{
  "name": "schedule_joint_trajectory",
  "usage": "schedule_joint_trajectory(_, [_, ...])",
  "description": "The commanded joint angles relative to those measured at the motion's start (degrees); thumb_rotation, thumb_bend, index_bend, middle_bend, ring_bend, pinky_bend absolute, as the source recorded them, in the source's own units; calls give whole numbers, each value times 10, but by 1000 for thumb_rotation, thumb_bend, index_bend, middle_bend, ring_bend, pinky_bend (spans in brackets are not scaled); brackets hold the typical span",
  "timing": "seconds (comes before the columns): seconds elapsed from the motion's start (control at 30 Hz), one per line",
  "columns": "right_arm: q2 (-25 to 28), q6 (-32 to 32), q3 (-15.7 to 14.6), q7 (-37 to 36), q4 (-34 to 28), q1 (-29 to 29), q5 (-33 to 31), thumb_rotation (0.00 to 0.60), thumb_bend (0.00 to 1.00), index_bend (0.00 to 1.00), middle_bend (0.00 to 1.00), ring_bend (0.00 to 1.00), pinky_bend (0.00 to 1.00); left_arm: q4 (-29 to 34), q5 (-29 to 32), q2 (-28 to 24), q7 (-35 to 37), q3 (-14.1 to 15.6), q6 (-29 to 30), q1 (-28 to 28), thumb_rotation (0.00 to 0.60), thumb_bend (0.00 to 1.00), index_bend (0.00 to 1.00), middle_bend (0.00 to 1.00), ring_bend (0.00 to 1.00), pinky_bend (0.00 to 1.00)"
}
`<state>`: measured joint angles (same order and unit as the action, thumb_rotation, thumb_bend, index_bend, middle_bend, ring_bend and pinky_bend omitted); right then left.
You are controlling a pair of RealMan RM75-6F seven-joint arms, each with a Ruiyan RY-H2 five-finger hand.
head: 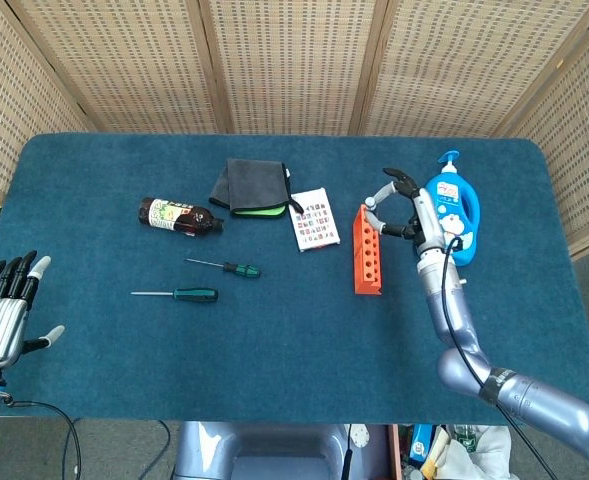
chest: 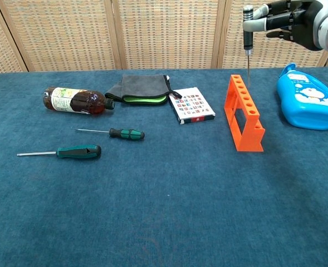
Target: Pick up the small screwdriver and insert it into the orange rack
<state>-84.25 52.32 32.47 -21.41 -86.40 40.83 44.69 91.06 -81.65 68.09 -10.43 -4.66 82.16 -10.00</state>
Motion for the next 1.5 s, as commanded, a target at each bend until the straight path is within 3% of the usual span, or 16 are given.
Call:
schedule_joint_trajectory(0.03, [0,1,-1,1,-1,0,0,600,296,614,131,0,22,0,0,0,0,0,0,0,600,0,0,0,0,0])
schedule_joint_trajectory(1.5, [-29,-36,-32,-46,56,-22,11,600,296,614,131,0,22,0,-2,5,-11,3,-3,-2,600,0,0,0,0,0])
